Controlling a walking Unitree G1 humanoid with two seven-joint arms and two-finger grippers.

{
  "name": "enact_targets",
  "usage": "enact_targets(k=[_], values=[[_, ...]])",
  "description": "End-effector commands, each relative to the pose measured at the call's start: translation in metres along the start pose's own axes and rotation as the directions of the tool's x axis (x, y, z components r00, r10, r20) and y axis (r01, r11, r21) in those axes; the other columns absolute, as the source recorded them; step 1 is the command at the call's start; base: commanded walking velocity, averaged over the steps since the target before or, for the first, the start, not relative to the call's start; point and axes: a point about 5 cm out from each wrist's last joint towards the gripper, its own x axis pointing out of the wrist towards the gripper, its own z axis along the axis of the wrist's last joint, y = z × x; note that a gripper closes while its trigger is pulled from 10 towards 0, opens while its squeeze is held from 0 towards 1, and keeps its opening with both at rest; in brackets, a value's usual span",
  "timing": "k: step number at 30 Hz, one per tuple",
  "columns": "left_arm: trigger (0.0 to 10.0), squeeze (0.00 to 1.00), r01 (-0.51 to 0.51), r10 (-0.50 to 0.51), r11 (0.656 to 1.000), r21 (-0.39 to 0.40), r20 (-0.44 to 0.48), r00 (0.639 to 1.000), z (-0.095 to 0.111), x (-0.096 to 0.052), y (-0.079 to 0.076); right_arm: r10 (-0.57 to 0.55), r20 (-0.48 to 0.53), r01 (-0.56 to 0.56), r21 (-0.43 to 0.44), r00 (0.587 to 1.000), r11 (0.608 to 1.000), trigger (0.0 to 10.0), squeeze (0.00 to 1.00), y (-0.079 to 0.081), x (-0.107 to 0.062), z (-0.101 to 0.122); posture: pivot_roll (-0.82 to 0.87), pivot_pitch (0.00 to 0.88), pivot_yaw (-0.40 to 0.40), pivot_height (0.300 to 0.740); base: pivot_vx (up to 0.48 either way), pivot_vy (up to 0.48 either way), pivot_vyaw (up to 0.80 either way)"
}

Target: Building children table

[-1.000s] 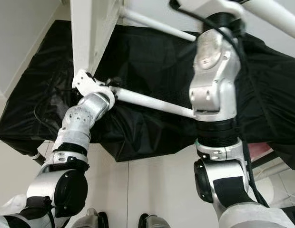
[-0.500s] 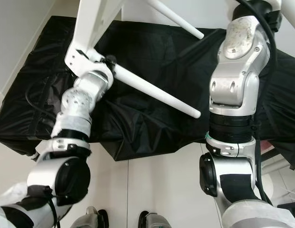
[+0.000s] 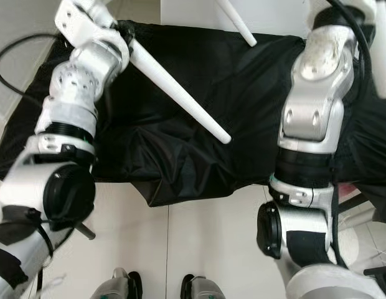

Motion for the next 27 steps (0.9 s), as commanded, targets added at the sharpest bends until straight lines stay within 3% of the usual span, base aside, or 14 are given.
enact_targets(k=[1,3,4,7,12,13,14,15,16,17,22,23,24,27], values=[[0.0,0.0,0.734,-0.7,0.679,-0.013,0.294,0.651,0.068,-0.046,-0.117,0.196,-0.21,-0.182,0.087,0.958,0.979,0.0,0.0,0.042,-0.037,-0.045,-0.02,0.095,-0.055,0.74,0.0,0.0,0.0],[0.0,0.0,0.776,-0.753,0.63,0.037,0.273,0.598,0.066,-0.052,-0.131,0.211,-0.287,-0.188,0.105,0.934,0.977,0.0,0.0,0.045,-0.055,-0.067,-0.02,0.094,-0.052,0.74,0.0,0.0,0.0],[0.0,0.0,0.791,-0.767,0.611,0.023,0.262,0.585,0.065,-0.053,-0.137,0.212,-0.329,-0.179,0.125,0.92,0.976,0.0,0.0,0.044,-0.062,-0.077,-0.02,0.094,-0.052,0.74,0.0,0.0,0.0],[0.0,0.0,0.796,-0.778,0.605,0.015,0.223,0.587,0.057,-0.052,-0.143,0.217,-0.4,-0.162,0.167,0.89,0.973,0.0,0.0,0.044,-0.073,-0.095,-0.01,0.085,-0.05,0.74,0.0,0.0,0.0],[0.0,0.0,0.792,-0.778,0.611,0.009,0.191,0.598,0.049,-0.05,-0.145,0.226,-0.429,-0.15,0.203,0.875,0.968,0.0,0.0,0.045,-0.078,-0.103,0.0,0.086,-0.045,0.74,0.0,0.0,0.0],[0.0,0.0,0.792,-0.786,0.611,0.008,0.123,0.605,0.031,-0.047,-0.147,0.243,-0.474,-0.141,0.241,0.846,0.96,0.0,0.0,0.048,-0.088,-0.116,0.0,0.082,-0.041,0.74,0.0,0.0,0.0],[7.6,0.0,0.787,-0.787,0.616,0.018,0.055,0.615,0.015,-0.045,-0.149,0.268,-0.509,-0.109,0.32,0.818,0.941,2.7,0.0,0.051,-0.097,-0.125,0.01,0.087,-0.04,0.74,0.0,0.0,0.0],[10.0,0.0,0.78,-0.78,0.625,0.021,0.0,0.625,0.002,-0.043,-0.148,0.278,-0.525,-0.098,0.345,0.804,0.934,4.6,0.0,0.053,-0.104,-0.13,0.02,0.085,-0.038,0.74,0.0,0.0,0.0],[10.0,0.0,0.78,-0.78,0.625,0.021,0.0,0.625,0.002,-0.043,-0.148,0.278,-0.525,-0.098,0.345,0.804,0.934,4.6,0.0,0.053,-0.104,-0.13,0.02,0.085,-0.038,0.74,0.0,0.0,0.0],[10.0,0.0,0.779,-0.778,0.626,0.036,-0.03,0.627,-0.006,-0.043,-0.147,0.289,-0.525,-0.103,0.354,0.801,0.93,10.0,0.0,0.054,-0.107,-0.132,0.02,0.085,-0.038,0.74,0.0,0.0,0.0],[10.0,0.0,0.771,-0.768,0.634,0.064,-0.064,0.637,-0.015,-0.042,-0.144,0.31,-0.524,-0.102,0.388,0.793,0.916,10.0,0.0,0.057,-0.11,-0.134,0.02,0.087,-0.029,0.74,0.0,0.0,0.0],[10.0,0.15,0.773,-0.768,0.631,0.067,-0.083,0.635,-0.021,-0.042,-0.142,0.317,-0.525,-0.095,0.405,0.79,0.909,10.0,1.0,0.058,-0.11,-0.135,0.02,0.087,-0.029,0.74,0.0,0.0,0.0],[10.0,1.0,0.769,-0.763,0.636,0.064,-0.099,0.639,-0.027,-0.041,-0.14,0.321,-0.521,-0.097,0.411,0.791,0.906,10.0,1.0,0.059,-0.11,-0.135,0.02,0.087,-0.027,0.74,0.0,0.0,0.0],[10.0,1.0,0.765,-0.755,0.641,0.062,-0.126,0.644,-0.036,-0.041,-0.138,0.324,-0.515,-0.105,0.409,0.794,0.907,10.0,1.0,0.059,-0.11,-0.135,0.02,0.086,-0.025,0.74,0.0,0.0,0.0]])
